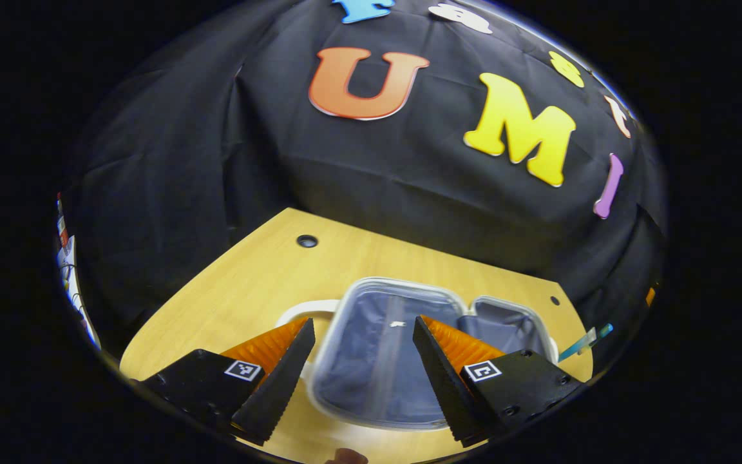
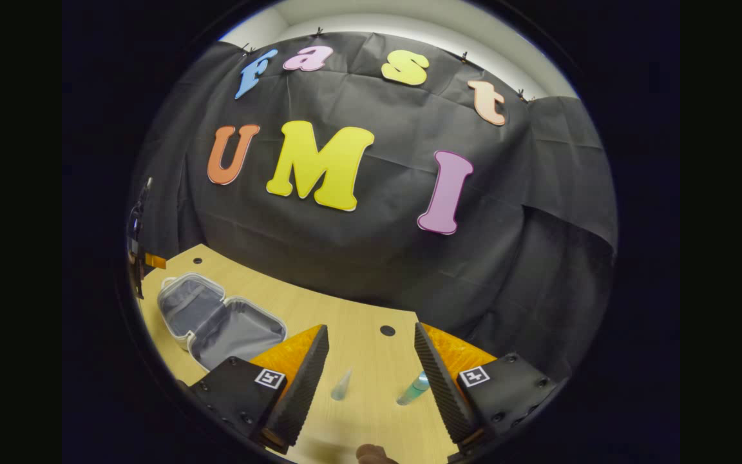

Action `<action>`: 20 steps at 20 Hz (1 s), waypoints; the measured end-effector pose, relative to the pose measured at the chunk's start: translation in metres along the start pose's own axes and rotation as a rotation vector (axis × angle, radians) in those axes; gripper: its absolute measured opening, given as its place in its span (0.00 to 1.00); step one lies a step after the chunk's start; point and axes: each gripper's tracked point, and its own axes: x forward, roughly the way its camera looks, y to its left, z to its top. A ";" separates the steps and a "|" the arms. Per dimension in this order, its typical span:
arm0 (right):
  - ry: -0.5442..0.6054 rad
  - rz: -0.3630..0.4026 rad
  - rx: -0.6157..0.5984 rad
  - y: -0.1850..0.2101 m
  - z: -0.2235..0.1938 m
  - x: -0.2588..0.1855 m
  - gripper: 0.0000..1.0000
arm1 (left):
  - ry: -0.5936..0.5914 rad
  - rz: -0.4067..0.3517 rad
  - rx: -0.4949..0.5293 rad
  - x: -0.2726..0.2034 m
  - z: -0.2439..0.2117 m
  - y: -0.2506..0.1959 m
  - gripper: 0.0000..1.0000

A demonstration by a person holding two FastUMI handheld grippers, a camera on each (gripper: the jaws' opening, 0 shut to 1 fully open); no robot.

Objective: First open the suitcase, pack the skin care products into it, and then close the suitcase.

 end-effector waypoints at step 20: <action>0.129 0.044 -0.013 -0.175 -0.117 0.011 0.79 | 0.144 -0.471 0.293 0.008 -0.168 -0.422 0.98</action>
